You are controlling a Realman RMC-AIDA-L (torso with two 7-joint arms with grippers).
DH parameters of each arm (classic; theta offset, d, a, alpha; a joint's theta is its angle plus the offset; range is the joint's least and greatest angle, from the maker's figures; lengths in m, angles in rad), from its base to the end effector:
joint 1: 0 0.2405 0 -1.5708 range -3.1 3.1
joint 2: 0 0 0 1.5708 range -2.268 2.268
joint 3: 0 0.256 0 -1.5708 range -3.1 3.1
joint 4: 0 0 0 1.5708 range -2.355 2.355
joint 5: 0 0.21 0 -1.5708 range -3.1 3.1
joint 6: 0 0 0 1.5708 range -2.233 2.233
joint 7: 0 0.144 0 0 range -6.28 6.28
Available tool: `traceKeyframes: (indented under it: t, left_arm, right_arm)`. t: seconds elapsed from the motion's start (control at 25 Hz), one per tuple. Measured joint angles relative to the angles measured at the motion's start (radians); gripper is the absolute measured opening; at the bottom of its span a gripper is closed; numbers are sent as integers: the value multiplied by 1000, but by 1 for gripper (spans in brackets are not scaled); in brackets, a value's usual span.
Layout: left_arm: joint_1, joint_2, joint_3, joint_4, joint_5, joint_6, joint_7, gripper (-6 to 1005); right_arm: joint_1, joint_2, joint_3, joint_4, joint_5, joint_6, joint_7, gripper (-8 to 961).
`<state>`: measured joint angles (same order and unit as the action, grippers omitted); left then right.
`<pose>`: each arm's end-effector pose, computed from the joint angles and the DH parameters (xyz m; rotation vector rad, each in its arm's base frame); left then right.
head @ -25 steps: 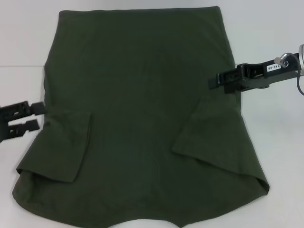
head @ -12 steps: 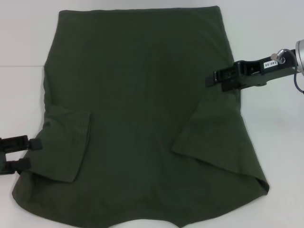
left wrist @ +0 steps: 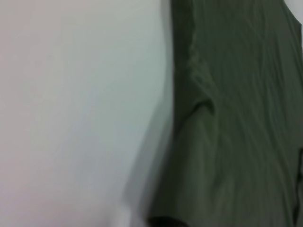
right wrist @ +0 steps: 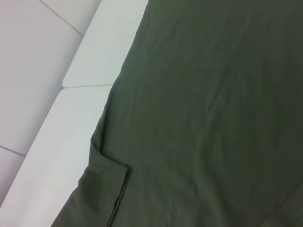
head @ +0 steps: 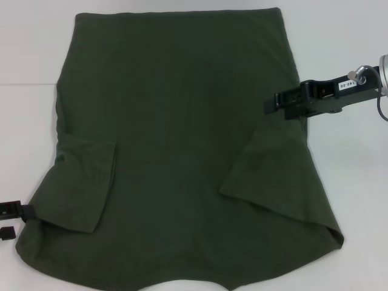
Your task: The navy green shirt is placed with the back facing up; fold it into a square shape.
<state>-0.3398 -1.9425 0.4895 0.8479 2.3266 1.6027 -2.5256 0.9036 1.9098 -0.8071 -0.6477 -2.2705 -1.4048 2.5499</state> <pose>-0.3745 0.2747 0.0984 -1.8004 -2.1059 -0.4751 0.1863 0.4374 0.0454 -2.3944 1.6267 0.3155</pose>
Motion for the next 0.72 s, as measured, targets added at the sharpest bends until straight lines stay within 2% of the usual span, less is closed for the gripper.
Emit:
traceKeyframes:
  t: [0.72]
  left_arm:
    - [1, -3, 5, -36, 31, -49, -42, 812]
  right_arm:
    - [0, 0, 4, -1, 0, 0, 6, 674]
